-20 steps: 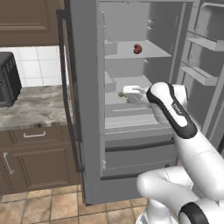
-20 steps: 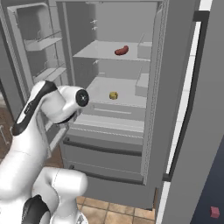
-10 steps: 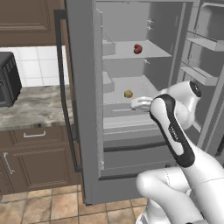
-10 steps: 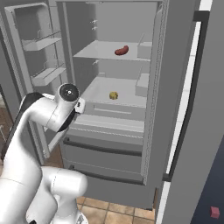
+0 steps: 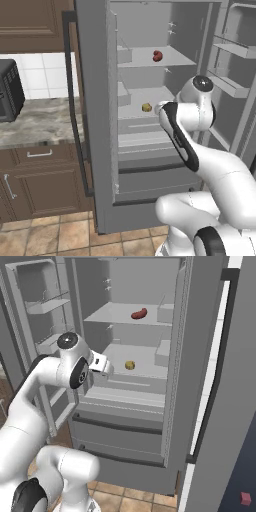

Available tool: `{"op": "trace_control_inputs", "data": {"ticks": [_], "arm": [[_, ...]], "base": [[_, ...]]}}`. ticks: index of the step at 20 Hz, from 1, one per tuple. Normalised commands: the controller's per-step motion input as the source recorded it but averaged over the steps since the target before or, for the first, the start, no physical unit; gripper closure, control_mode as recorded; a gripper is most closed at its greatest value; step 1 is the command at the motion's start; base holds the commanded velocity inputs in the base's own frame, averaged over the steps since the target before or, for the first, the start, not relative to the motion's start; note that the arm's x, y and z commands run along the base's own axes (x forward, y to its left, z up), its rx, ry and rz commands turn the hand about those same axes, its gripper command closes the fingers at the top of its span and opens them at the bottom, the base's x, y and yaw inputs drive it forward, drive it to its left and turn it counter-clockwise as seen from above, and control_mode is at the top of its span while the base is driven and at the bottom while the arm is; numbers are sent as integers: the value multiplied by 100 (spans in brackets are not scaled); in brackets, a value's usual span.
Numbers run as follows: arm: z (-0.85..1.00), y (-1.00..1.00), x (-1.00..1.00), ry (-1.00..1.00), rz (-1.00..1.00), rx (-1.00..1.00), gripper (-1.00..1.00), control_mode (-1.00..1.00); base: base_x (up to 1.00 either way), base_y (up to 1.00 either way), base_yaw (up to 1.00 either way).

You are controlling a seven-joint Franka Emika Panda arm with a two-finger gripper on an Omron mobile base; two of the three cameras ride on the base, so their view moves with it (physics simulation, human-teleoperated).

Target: Retrieve the sausage and cheese from the fridge and place them on the cutting board on the counter.

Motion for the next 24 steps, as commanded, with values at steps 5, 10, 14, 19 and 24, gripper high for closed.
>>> {"op": "trace_control_inputs", "data": {"ticks": [5, 10, 14, 19, 24], "arm": [[0, -26, 0, -1, 0, -5, -100, -100], [0, 0, -6, -1, 0, 0, -100, -100], [0, -29, -34, 0, 0, 0, -100, -100], [6, -31, -40, 0, 0, -3, -100, -100], [12, -3, -25, 1, 0, -8, -100, -100]], "base": [[0, 0, 0], [0, 0, 0], [0, 0, 0], [0, 0, 0], [0, 0, 0]]}}
